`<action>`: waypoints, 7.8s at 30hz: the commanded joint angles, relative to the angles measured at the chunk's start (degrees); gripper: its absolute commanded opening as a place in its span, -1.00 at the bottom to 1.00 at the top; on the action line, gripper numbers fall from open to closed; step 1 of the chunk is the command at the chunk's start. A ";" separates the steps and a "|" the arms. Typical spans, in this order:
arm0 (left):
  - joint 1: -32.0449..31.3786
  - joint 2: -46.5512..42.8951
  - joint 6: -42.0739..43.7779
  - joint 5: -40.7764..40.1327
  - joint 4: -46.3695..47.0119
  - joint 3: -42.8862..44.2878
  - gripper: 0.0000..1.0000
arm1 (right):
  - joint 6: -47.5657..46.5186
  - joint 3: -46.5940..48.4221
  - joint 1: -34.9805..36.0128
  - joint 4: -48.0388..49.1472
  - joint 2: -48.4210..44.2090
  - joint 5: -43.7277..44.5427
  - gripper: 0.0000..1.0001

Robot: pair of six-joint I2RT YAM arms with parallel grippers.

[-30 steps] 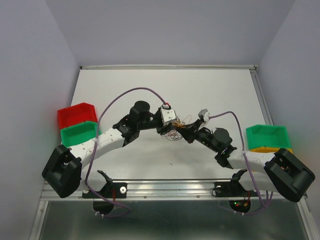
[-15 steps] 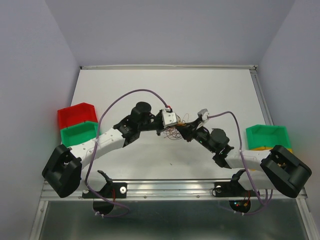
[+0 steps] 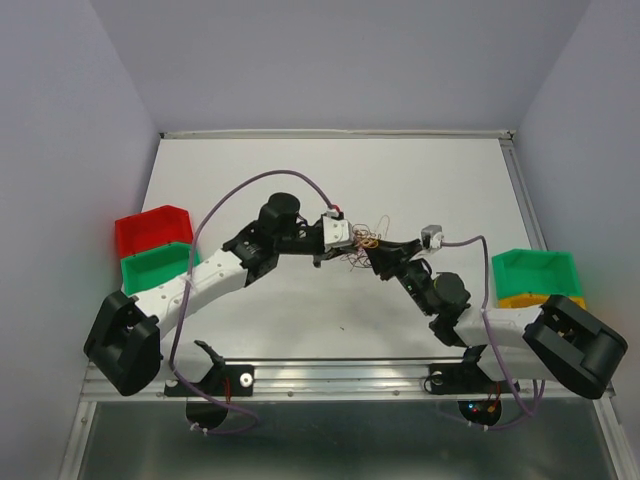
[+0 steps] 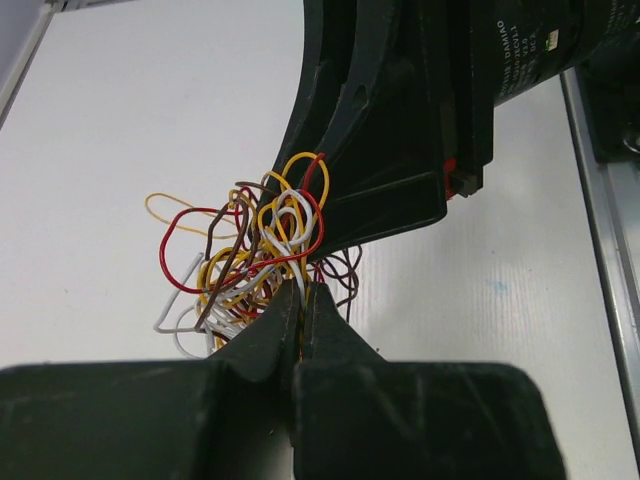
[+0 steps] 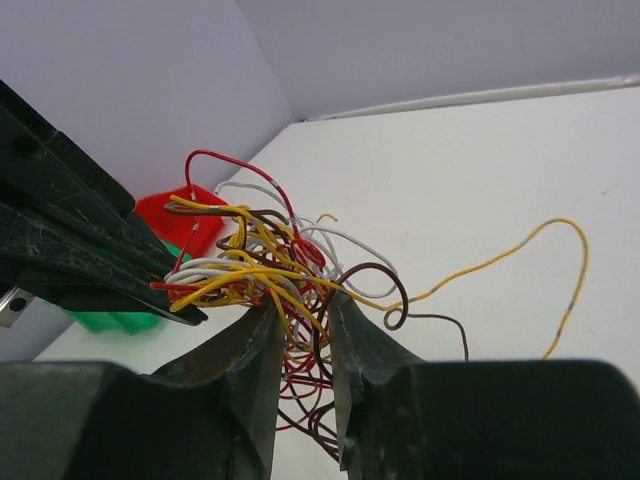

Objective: Untangle the cables

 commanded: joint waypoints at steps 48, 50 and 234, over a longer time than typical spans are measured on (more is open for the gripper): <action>16.41 -12.10 -18.30 -1.90 11.29 -3.29 -1.00 | -12.71 -1.39 -2.28 -20.37 -19.71 -1.39 0.65; 14.48 -12.62 -16.45 -1.72 10.32 -3.28 -1.00 | -12.80 1.15 -2.28 -18.88 -14.89 -10.63 0.67; 57.89 -23.88 -38.59 -1.04 19.71 5.41 -1.00 | -10.59 -2.96 4.58 -44.54 -44.83 38.83 0.48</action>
